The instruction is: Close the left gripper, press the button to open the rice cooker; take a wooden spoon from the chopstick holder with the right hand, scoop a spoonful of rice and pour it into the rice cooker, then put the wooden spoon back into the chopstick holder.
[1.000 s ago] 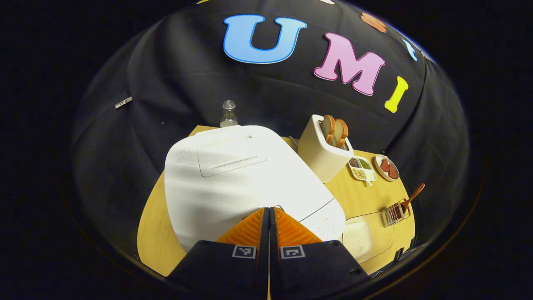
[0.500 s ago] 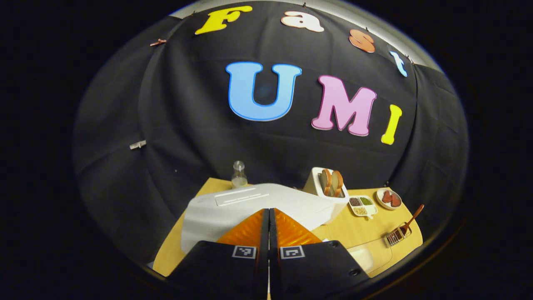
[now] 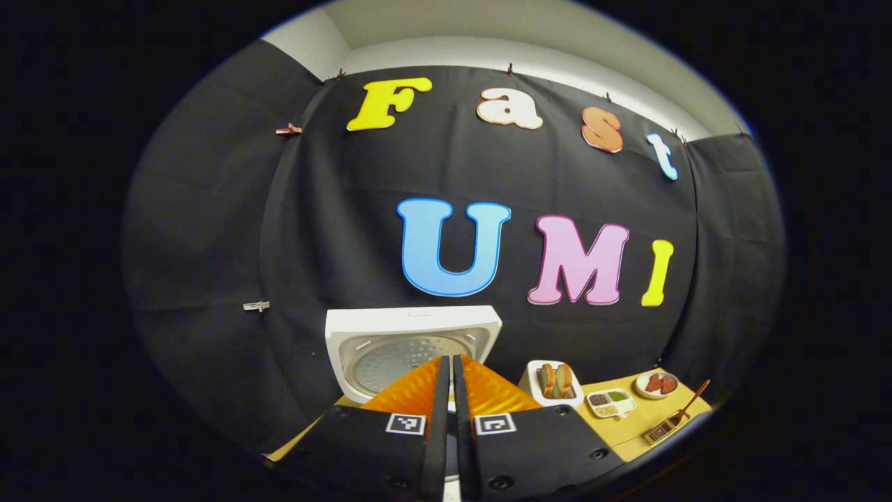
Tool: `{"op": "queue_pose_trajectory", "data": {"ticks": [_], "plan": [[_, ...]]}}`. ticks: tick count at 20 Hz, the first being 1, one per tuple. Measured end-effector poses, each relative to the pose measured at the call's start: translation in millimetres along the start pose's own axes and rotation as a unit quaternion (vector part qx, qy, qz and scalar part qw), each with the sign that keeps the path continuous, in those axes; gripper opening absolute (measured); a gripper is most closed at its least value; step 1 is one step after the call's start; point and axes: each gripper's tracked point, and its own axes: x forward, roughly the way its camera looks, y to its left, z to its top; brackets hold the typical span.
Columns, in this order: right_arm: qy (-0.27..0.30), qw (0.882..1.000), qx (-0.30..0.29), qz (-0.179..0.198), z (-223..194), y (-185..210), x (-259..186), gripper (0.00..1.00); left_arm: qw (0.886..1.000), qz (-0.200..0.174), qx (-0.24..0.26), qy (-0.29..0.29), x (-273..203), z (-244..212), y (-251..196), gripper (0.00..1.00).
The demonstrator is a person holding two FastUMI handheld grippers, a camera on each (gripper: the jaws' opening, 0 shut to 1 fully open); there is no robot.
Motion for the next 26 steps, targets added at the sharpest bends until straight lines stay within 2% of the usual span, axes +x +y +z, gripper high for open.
{"op": "queue_pose_trajectory", "data": {"ticks": [2, 4, 6, 12, 14, 16, 17, 20, 25, 26], "plan": [[0.009, 1.0, -0.002, 0.011, -8.1, 1.4, 4.3, 0.97, 1.0, -0.006, -0.013, -0.015, -13.6, 2.2, -11.0, 0.44], [0.012, 1.0, -0.002, 0.026, -15.1, 0.7, 12.5, 0.98, 1.0, 0.004, -0.013, -0.019, -26.2, 1.4, -12.2, 0.77], [0.027, 0.998, 0.008, 0.052, -31.1, 5.0, 26.6, 0.98, 1.0, 0.017, -0.009, -0.018, -41.6, -2.0, -17.6, 0.94], [0.079, 0.989, 0.064, 0.109, -101.4, 1.6, 104.8, 0.98, 0.999, 0.029, -0.009, -0.012, -89.9, -24.6, -55.3, 0.95], [0.095, 0.986, 0.084, 0.107, -129.3, -7.1, 136.3, 0.97, 0.999, 0.036, -0.004, -0.009, -102.2, -35.1, -66.4, 0.95], [0.11, 0.983, 0.093, 0.113, -153.0, -9.3, 159.4, 0.91, 0.999, 0.042, 0.004, 0.0, -113.4, -48.8, -75.7, 0.95], [0.114, 0.982, 0.096, 0.12, -161.2, -7.4, 168.5, 0.84, 0.999, 0.046, 0.009, 0.002, -116.2, -54.4, -77.6, 0.95], [0.125, 0.977, 0.094, 0.143, -186.8, 2.0, 191.5, 0.84, 0.998, 0.058, 0.026, 0.015, -124.1, -69.8, -81.7, 0.96], [0.136, 0.977, 0.087, 0.142, -218.4, 5.8, 231.7, 0.84, 0.997, 0.067, 0.004, 0.039, -131.6, -98.4, -82.3, 0.95], [0.135, 0.976, 0.089, 0.143, -223.1, 7.1, 239.8, 0.81, 0.997, 0.07, 0.002, 0.046, -133.1, -104.1, -79.0, 0.95]]}}
